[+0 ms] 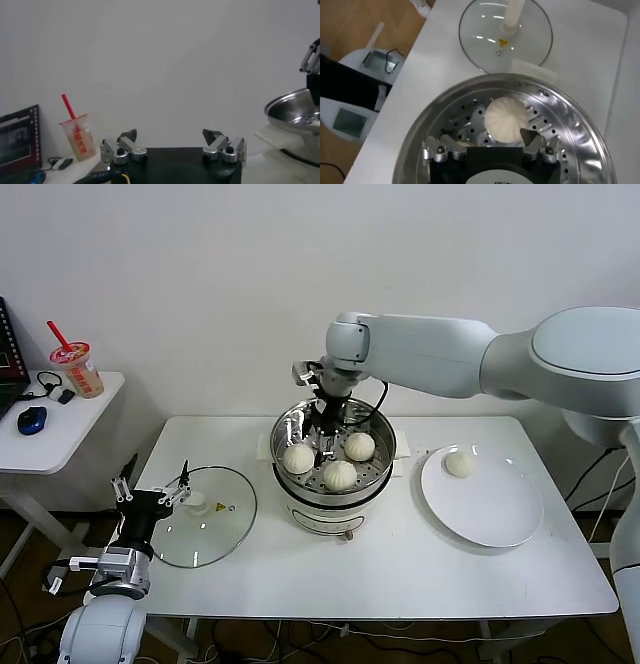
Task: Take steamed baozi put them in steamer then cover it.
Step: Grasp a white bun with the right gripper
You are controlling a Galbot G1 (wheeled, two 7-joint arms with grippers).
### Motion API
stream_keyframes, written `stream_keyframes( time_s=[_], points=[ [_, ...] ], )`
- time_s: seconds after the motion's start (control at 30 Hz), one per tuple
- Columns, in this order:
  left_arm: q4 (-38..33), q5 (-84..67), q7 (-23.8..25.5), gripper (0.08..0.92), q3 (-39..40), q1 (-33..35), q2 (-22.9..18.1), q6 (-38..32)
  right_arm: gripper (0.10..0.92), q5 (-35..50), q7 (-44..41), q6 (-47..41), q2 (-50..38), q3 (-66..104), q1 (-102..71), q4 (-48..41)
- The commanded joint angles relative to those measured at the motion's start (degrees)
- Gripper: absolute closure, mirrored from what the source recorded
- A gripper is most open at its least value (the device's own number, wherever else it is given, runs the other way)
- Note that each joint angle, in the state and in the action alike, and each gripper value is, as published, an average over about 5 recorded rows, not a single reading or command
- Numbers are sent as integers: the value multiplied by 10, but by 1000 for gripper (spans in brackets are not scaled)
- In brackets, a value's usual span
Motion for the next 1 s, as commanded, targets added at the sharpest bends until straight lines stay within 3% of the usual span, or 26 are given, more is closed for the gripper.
stream_keyframes(
  time_s=[0.03, 0.37, 1.0],
  points=[
    [5, -10, 3, 177, -9, 3, 1, -7, 203, -32, -4, 9, 44, 0, -39, -74],
    [6, -10, 5, 177, -13, 3, 3, -7, 203, -74, -5, 24, 75, 26, -73, -131],
    [4, -8, 6, 177, -11, -1, 3, -4, 203, -99, -4, 25, 86, 48, -97, -137]
  ],
)
